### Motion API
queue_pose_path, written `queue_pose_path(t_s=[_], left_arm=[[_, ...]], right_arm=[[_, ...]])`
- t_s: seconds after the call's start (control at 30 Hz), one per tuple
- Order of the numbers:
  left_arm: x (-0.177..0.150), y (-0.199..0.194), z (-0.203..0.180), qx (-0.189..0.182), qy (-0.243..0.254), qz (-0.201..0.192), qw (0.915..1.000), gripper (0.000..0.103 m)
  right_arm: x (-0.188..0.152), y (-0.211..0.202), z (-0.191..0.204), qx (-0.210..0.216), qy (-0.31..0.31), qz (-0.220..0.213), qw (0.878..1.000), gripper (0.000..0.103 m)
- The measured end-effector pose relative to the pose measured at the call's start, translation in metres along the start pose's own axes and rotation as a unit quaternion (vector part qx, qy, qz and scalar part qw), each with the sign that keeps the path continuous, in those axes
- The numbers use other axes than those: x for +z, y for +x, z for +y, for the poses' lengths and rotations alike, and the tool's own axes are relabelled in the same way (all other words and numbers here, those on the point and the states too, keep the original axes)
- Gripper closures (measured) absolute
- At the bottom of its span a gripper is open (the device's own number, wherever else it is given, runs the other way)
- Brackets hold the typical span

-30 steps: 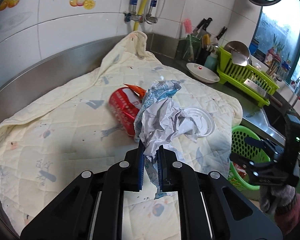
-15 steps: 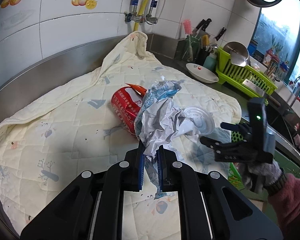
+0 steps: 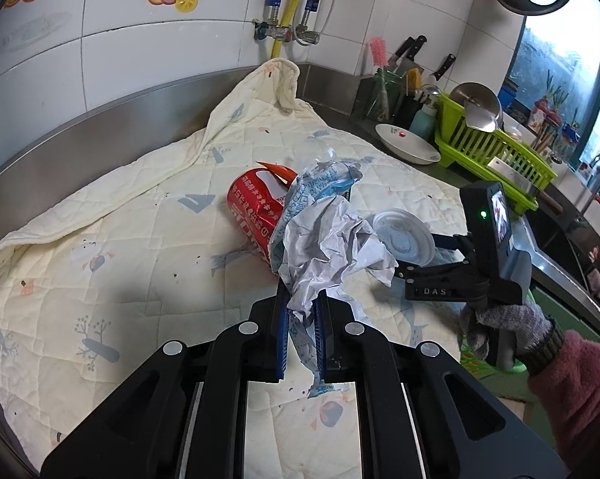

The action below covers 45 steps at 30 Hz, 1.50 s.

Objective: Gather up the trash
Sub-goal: 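Carry the white lid with the right tool and drop it into the basket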

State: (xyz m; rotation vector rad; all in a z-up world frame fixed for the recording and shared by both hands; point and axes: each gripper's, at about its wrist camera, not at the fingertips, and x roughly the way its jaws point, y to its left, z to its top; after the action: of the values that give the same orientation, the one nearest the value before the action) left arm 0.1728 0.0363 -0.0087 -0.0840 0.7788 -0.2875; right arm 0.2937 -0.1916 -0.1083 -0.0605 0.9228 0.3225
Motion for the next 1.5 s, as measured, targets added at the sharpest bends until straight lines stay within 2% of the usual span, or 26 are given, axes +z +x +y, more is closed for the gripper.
queue_pose_path(t_s=[0.17,0.23,0.27,0.3,0.53,0.6,0.8,1.07,1.2,1.5], left_arm=[[-0.001,0.000,-0.001,-0.001,-0.001,0.002,1.0000,0.093],[-0.002,-0.001,-0.002,-0.002,-0.001,0.001,1.0000,0.093],[-0.002,-0.001,-0.002,-0.003,-0.001,0.001,1.0000,0.093],[-0.002,-0.001,-0.002,-0.005,-0.001,0.000,1.0000,0.093],[-0.002,-0.005,-0.012,-0.015,0.008,-0.004,0.9998,0.093],[-0.002,-0.008,-0.016,-0.020,0.011,-0.007,0.9997,0.093],[-0.006,-0.015,-0.029,-0.032,0.018,-0.012,0.9993,0.093],[-0.009,-0.020,-0.038,-0.044,0.029,-0.013,0.9985,0.093],[-0.010,-0.020,-0.052,-0.062,0.038,-0.013,0.9973,0.093],[-0.017,0.002,-0.105,-0.112,0.066,0.012,0.9915,0.093]], right_arm=[[0.002,0.002,0.002,-0.006,-0.002,0.000,1.000,0.008],[0.001,0.000,0.001,-0.007,0.001,-0.002,1.000,0.010],[0.000,-0.001,0.002,-0.008,0.001,-0.003,1.000,0.017],[0.000,-0.002,0.001,-0.008,0.004,-0.004,1.000,0.016],[-0.012,-0.023,0.002,0.005,0.021,-0.019,1.000,0.017],[-0.017,-0.031,0.003,0.013,0.026,-0.022,0.999,0.021],[-0.032,-0.050,0.008,0.006,0.032,-0.037,0.999,0.021],[-0.053,-0.076,0.005,0.023,0.060,-0.049,0.997,0.021],[-0.073,-0.099,-0.006,0.016,0.086,-0.062,0.994,0.021],[-0.133,-0.147,-0.062,-0.063,0.139,-0.059,0.987,0.021]])
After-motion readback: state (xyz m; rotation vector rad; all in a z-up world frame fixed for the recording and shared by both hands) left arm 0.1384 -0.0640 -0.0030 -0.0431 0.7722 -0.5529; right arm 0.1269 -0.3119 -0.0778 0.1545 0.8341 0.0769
